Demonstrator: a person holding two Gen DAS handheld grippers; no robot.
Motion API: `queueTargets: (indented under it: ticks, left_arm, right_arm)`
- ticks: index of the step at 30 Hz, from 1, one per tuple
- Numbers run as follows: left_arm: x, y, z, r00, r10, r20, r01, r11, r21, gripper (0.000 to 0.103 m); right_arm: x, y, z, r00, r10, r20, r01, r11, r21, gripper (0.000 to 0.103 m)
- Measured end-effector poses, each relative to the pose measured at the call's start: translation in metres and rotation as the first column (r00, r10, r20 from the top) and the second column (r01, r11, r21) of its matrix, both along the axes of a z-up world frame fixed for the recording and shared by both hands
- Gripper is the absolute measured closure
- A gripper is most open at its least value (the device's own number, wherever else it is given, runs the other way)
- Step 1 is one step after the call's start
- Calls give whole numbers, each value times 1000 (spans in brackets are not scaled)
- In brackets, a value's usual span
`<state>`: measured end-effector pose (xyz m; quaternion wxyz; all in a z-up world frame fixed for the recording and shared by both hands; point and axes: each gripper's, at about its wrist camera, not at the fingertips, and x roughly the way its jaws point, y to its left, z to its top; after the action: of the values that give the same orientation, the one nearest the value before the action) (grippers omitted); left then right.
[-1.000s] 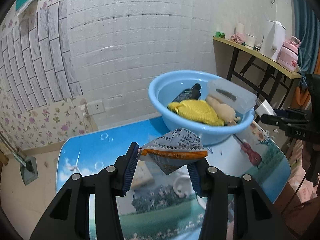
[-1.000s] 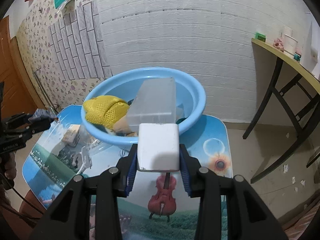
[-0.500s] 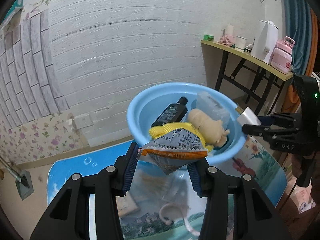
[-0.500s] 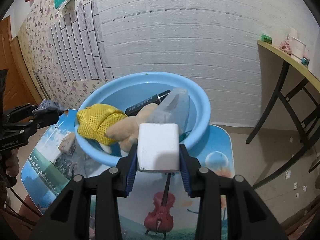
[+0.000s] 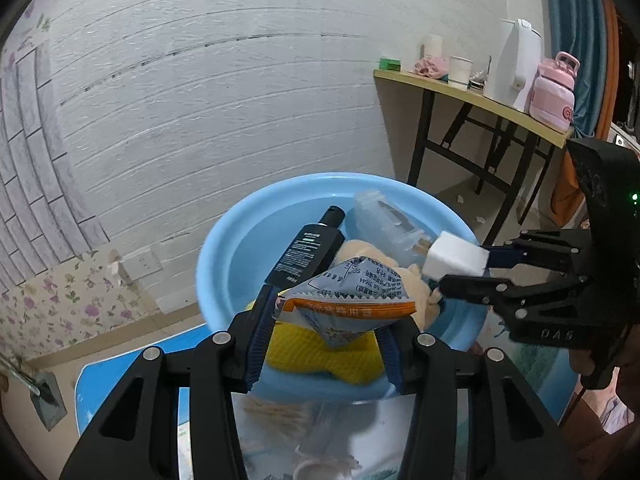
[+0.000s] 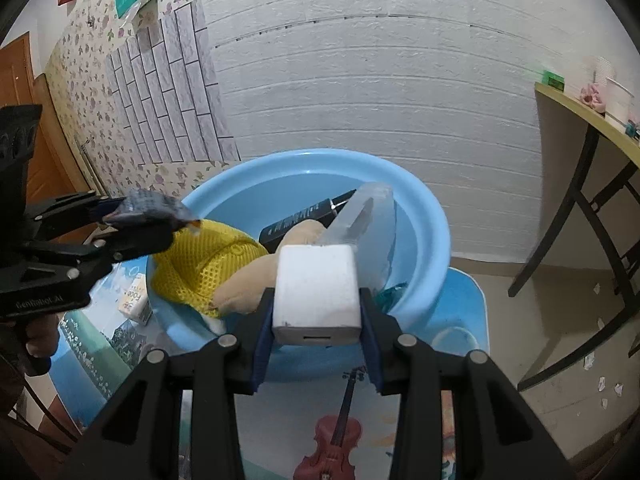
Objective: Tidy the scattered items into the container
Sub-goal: 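Open both tools to drop the snack bag and charger into the basin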
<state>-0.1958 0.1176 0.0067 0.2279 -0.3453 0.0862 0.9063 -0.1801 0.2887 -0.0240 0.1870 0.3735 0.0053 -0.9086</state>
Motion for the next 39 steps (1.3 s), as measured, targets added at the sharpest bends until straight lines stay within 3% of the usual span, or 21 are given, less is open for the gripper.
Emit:
queueTargets:
  ticks: [3,7,9,14,25,30,39]
  left_arm:
    - [-3,6,-6,1000,-10,12,10,1000,-16,55]
    - [-1,12,-13,1000,-22,20,22,999,-28,37]
    - [1,12,-13,1000,-18,21,19,999,-26,34]
    - [7,6,-12,1000,-6,26,7,1000,-18,32]
    - [36,-16,-9,999,37,25,-37,999,-15,32]
    - [55,-31,-4,997,74,9,-74,997,4,24]
    - [87,-67,-14,989,141,38,-141,990,8,24]
  right_arm:
    - [-3,-2,-4,1000,4,5,-4,1000,0,65]
    - [-4,-4,-4,1000,23,-5,-23,1000,7,63]
    - [-2,-4,-5,1000,24,-12,-24,1000,1,61]
    - [3,-8,-4,1000,22,-19,-22,1000,-8,51]
    - [26,-5,6,1000,-13,-21,12,1000,-24,50]
    - [40,-7,5,1000,-17,20,18,999,-44,50]
    - [72,-16,-13,994,-10,112,15,999,-39,50]
